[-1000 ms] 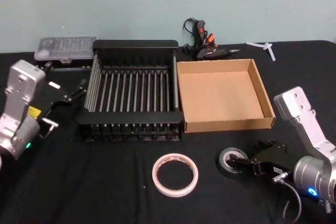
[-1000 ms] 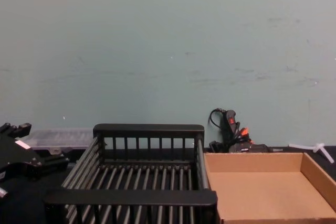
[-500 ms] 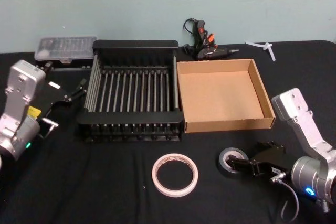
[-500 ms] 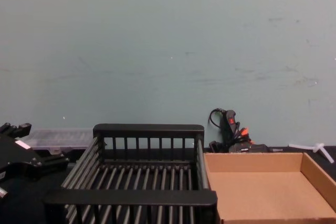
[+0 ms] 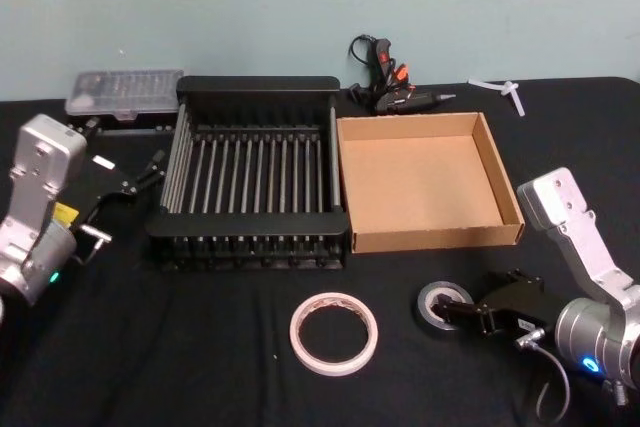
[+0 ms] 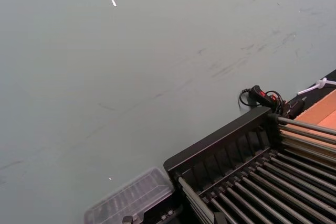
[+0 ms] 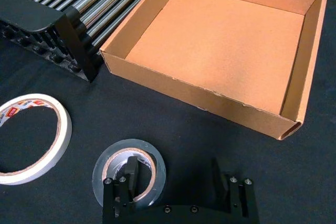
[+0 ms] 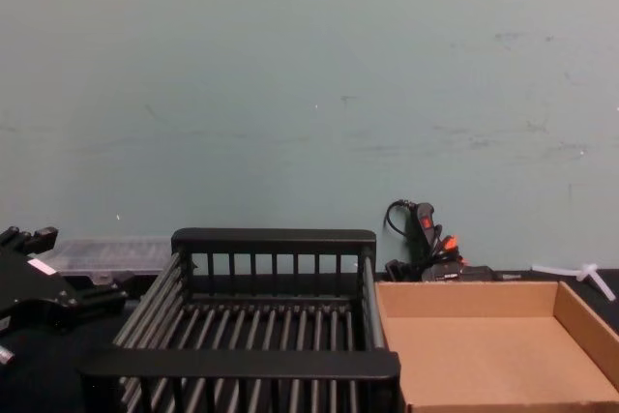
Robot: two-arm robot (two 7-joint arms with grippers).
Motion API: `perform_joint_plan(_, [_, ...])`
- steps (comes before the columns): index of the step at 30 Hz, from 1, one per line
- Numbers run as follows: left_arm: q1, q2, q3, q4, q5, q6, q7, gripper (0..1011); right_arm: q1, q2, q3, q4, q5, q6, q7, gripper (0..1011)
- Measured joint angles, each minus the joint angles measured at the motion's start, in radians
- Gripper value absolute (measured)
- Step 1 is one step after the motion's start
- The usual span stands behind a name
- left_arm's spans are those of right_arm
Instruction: Pick up the white tape and place it into the black box , Pick up the silver tape and place it into the brown box.
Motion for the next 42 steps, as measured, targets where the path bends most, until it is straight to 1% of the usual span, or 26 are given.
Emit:
perform_joint_plan(1, [0.000, 0.000, 0.000, 0.000, 0.000, 0.000, 0.000, 1001, 0.000, 0.000, 0.000, 0.000, 0.000, 0.000, 0.000, 922])
perform_joint_plan(2, [0.000, 0.000, 0.000, 0.000, 0.000, 0.000, 0.000, 1001, 0.000, 0.000, 0.000, 0.000, 0.001, 0.000, 0.000, 882])
perform_joint_plan(5, [0.000, 0.000, 0.000, 0.000, 0.000, 0.000, 0.000, 1001, 0.000, 0.000, 0.000, 0.000, 0.001, 0.000, 0.000, 835])
perform_joint_plan(6, [0.000, 0.000, 0.000, 0.000, 0.000, 0.000, 0.000, 1001, 0.000, 0.000, 0.000, 0.000, 0.001, 0.000, 0.000, 776])
perform_joint_plan(8, [0.000, 0.000, 0.000, 0.000, 0.000, 0.000, 0.000, 1001, -0.001, 0.001, 0.000, 0.000, 0.002, 0.000, 0.000, 738])
perform_joint_plan(10, [0.000, 0.000, 0.000, 0.000, 0.000, 0.000, 0.000, 1001, -0.001, 0.001, 0.000, 0.000, 0.002, 0.000, -0.001, 661])
perform_joint_plan(16, [0.000, 0.000, 0.000, 0.000, 0.000, 0.000, 0.000, 1001, -0.001, 0.001, 0.000, -0.001, 0.003, -0.001, -0.001, 478])
perform_joint_plan(18, [0.000, 0.000, 0.000, 0.000, 0.000, 0.000, 0.000, 1001, -0.001, 0.001, 0.000, -0.001, 0.003, -0.001, -0.001, 392])
perform_joint_plan(19, [0.000, 0.000, 0.000, 0.000, 0.000, 0.000, 0.000, 1001, -0.001, 0.001, 0.000, -0.001, 0.003, -0.001, -0.001, 374])
perform_joint_plan(20, [0.000, 0.000, 0.000, 0.000, 0.000, 0.000, 0.000, 1001, -0.001, 0.001, 0.000, -0.001, 0.003, -0.001, -0.001, 315])
perform_joint_plan(21, [0.000, 0.000, 0.000, 0.000, 0.000, 0.000, 0.000, 1001, -0.001, 0.001, 0.000, -0.001, 0.003, -0.001, -0.001, 315])
perform_joint_plan(24, [0.000, 0.000, 0.000, 0.000, 0.000, 0.000, 0.000, 1001, -0.001, 0.001, 0.000, -0.001, 0.003, -0.001, -0.002, 212])
perform_joint_plan(28, [0.000, 0.000, 0.000, 0.000, 0.000, 0.000, 0.000, 1001, -0.001, 0.001, 0.000, -0.002, 0.004, -0.001, -0.002, 187])
perform_joint_plan(33, [0.000, 0.000, 0.000, 0.000, 0.000, 0.000, 0.000, 1001, -0.001, 0.001, 0.000, -0.002, 0.004, -0.001, -0.001, 187])
perform_joint_plan(42, [0.000, 0.000, 0.000, 0.000, 0.000, 0.000, 0.000, 1001, -0.014, -0.008, 0.022, -0.027, -0.002, -0.009, 0.024, 187])
